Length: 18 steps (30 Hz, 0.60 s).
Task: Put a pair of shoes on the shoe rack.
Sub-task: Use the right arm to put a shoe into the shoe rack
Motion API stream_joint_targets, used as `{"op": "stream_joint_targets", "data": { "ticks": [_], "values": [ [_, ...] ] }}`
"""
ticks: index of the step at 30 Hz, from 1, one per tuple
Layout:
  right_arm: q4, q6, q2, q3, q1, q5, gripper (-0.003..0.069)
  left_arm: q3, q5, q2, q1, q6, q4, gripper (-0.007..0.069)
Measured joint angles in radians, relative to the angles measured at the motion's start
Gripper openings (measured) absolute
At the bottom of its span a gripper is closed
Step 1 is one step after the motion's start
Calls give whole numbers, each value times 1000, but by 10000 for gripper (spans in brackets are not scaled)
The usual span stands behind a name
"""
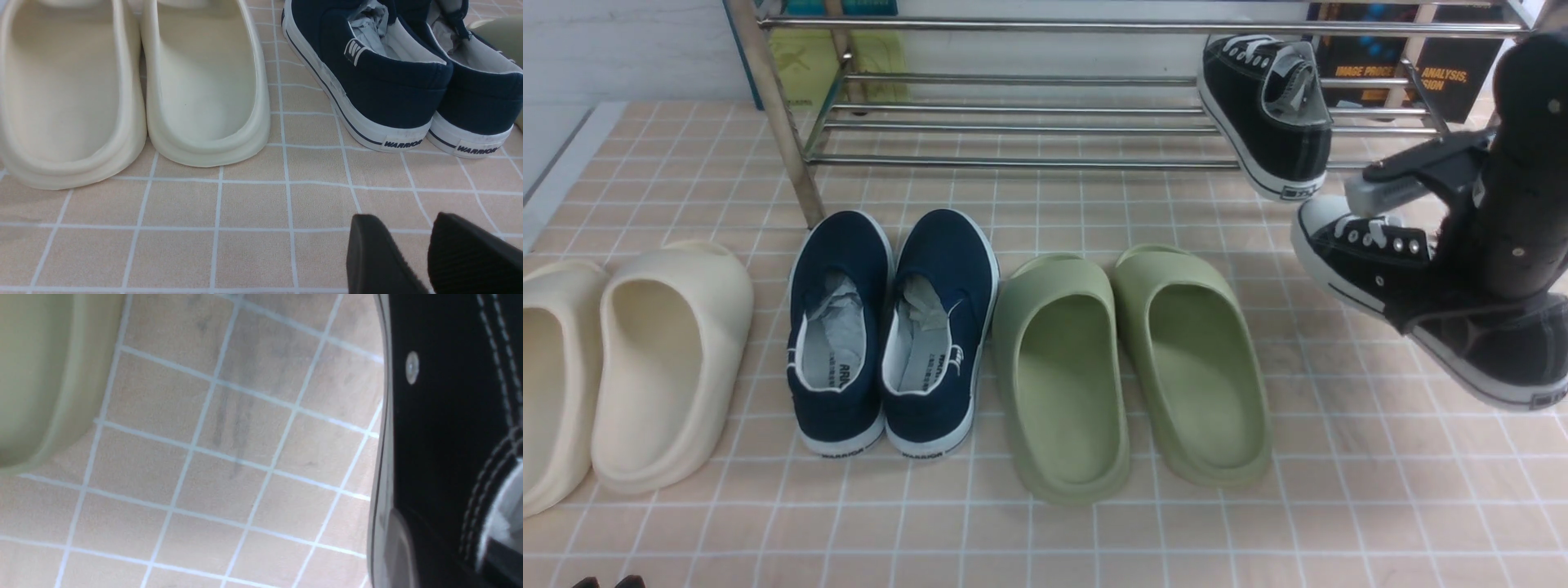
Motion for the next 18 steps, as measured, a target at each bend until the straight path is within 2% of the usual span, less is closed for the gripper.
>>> {"op": "stream_joint_targets", "data": {
  "ticks": [5,11,18],
  "values": [
    [-26,-27,32,-94,0,67,-3,0,-1,0,0,0,0,239],
    [-130,-14,83,-150,-1,111,-3,0,-1,0,0,0,0,239],
    [-185,29,79,-162,-58,113,-3,0,-1,0,0,0,1,239]
  ]
}}
